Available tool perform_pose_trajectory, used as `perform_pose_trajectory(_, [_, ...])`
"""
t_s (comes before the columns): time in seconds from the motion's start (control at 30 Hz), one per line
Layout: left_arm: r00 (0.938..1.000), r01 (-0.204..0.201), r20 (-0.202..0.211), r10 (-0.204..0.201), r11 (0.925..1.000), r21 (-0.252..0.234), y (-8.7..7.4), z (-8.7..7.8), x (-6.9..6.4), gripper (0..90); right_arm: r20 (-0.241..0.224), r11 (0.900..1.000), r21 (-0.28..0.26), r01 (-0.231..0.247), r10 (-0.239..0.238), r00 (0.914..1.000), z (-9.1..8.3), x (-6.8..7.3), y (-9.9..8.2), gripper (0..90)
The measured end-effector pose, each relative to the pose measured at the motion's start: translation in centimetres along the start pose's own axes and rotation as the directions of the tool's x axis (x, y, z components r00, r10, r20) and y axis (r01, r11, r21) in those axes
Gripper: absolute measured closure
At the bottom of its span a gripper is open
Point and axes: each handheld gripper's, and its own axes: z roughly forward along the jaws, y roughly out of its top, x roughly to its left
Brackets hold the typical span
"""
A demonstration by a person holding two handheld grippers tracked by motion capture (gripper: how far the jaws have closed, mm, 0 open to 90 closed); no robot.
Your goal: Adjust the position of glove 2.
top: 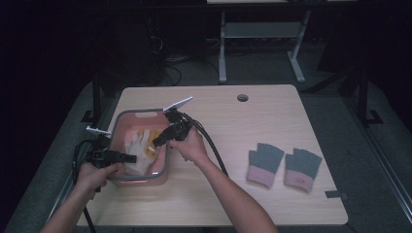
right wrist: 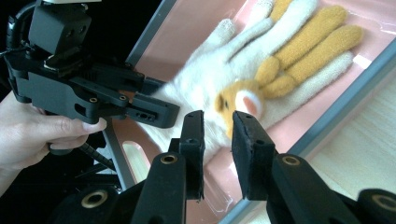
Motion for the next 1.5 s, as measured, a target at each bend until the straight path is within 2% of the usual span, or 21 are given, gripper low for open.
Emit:
perform_pose_trajectory(0.07, [0.9999,0.0,-0.017,0.0,0.9999,-0.014,0.1,-0.3,-0.4,57.4,0.0,1.0,-0.003,0.0,0.0,1.0,-0.1,0.0,-0.1,73.7])
perform_pose_trajectory(0.1, [0.9994,-0.019,-0.029,0.018,0.9997,-0.017,0.2,-0.5,-0.5,56.6,-0.003,1.0,-0.007,0.002,-0.002,1.0,-0.2,-0.1,-0.1,73.7])
perform_pose_trajectory(0.13, [0.9994,-0.012,-0.032,0.012,0.9998,-0.018,0.2,-0.6,-0.7,55.8,-0.004,1.0,-0.009,-0.002,0.002,1.0,-0.3,-0.1,-0.1,73.7])
perform_pose_trajectory(0.23, [0.9977,-0.043,-0.054,0.04,0.9983,-0.04,0.4,-1.0,-0.9,54.6,-0.007,0.9999,-0.015,0.002,-0.002,1.0,-0.5,-0.1,-0.2,73.7])
perform_pose_trajectory(0.3, [0.997,-0.053,-0.058,0.05,0.9974,-0.049,0.5,-1.1,-1.2,55.7,-0.007,0.9998,-0.019,0.004,-0.004,1.0,-0.6,-0.2,-0.3,73.7])
perform_pose_trajectory(0.4, [0.9932,-0.095,-0.074,0.089,0.9931,-0.069,0.7,-1.4,-1.7,60.0,-0.008,0.9997,-0.022,0.006,-0.006,0.9999,-0.8,-0.2,-0.4,73.7])
perform_pose_trajectory(0.6, [0.99,-0.115,-0.086,0.113,0.9932,-0.02,0.8,-0.4,-1.9,63.3,-0.015,0.9992,-0.039,0.002,-0.002,0.9999,-1.4,-0.4,-0.6,73.7])
perform_pose_trajectory(0.67, [0.9903,-0.116,-0.078,0.115,0.9932,-0.012,0.8,-0.1,-1.9,63.3,-0.015,0.999,-0.044,0.007,-0.008,0.9999,-1.6,-0.4,-0.8,73.5])
perform_pose_trajectory(0.8, [0.9904,-0.122,-0.069,0.12,0.9921,-0.029,0.8,-0.2,-2.1,62.8,-0.021,0.9983,-0.057,0.013,-0.014,0.9997,-2.2,-0.5,-1.0,73.0])
perform_pose_trajectory(0.9, [0.9917,-0.118,-0.058,0.115,0.9918,-0.049,0.8,-0.4,-2.5,61.3,-0.022,0.9977,-0.067,0.011,-0.013,0.9997,-2.7,-0.6,-1.1,72.0])
perform_pose_trajectory(1.17, [0.9895,-0.144,-0.017,0.144,0.9862,-0.081,1.3,-0.7,-4.0,59.1,-0.023,0.9956,-0.093,0.013,-0.015,0.9996,-4.1,-1.2,-1.8,70.2])
perform_pose_trajectory(1.37, [0.9855,-0.168,0.005,0.17,0.981,-0.097,1.7,-0.6,-5.4,56.9,-0.02,0.9937,-0.112,0.006,-0.008,0.9998,-5.5,-1.9,-2.5,68.3])
perform_pose_trajectory(1.5, [0.9806,-0.191,0.023,0.195,0.9763,-0.101,2.0,-0.6,-6.3,55.3,-0.016,0.9921,-0.125,0.003,-0.005,0.9999,-6.4,-2.2,-3.0,66.6])
